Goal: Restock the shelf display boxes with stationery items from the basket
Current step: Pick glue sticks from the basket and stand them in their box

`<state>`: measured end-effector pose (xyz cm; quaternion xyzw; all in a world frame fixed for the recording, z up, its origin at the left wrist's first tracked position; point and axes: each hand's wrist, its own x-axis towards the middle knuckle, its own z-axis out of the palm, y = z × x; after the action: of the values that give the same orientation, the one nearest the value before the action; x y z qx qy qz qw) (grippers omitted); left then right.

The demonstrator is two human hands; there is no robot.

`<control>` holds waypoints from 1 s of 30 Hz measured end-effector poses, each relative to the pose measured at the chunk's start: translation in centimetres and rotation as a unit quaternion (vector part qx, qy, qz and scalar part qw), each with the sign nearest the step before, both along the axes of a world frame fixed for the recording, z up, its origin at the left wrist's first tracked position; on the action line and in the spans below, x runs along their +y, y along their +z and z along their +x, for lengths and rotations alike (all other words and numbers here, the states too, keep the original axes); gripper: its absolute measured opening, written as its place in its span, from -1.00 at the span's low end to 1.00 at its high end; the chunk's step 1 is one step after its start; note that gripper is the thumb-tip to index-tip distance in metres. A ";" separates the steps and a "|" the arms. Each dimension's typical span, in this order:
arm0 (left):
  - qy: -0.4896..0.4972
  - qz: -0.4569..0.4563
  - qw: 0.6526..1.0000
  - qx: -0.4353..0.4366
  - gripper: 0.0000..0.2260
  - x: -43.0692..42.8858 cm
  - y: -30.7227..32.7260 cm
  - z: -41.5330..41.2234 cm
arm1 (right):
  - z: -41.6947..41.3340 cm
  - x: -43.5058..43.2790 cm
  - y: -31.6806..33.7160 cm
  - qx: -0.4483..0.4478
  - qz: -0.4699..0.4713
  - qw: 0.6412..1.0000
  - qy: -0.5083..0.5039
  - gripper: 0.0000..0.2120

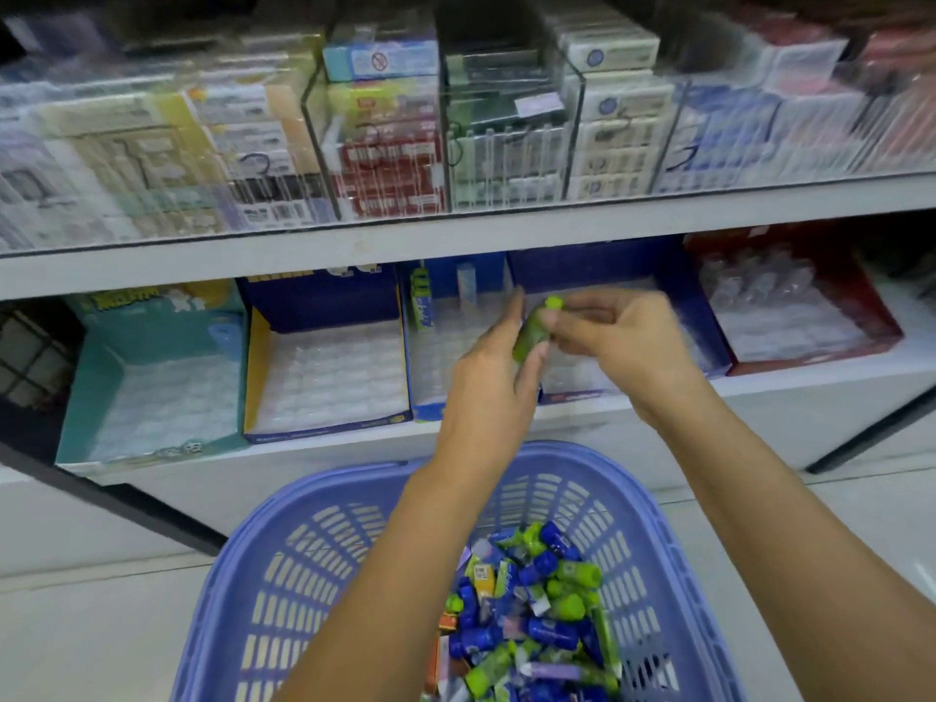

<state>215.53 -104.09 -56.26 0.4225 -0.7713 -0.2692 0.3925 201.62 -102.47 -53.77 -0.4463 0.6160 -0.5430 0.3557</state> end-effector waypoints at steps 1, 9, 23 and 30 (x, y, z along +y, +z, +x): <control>-0.001 -0.003 0.999 -0.041 -0.53 -0.2 -0.3 -0.5 | -1.0 -0.7 -0.2 0.044 -0.020 0.998 -0.041 -0.91; -0.041 0.015 0.960 -0.278 -0.54 -1.1 -3.5 0.6 | -3.4 -8.9 -2.5 0.257 0.005 0.966 -0.021 -0.81; -0.053 0.018 0.977 -0.204 -0.58 -0.1 -2.8 1.0 | -2.5 -10.3 -2.9 0.411 0.088 0.907 0.003 -0.77; -0.049 0.089 0.990 -0.094 -0.79 6.1 -9.7 4.4 | 1.5 1.2 -4.4 0.460 0.188 0.860 0.117 -0.95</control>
<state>219.90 -97.99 -65.96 0.4403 -0.7977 -0.3148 0.2657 203.16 -101.26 -58.14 -0.6386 0.7434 -0.1039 0.1697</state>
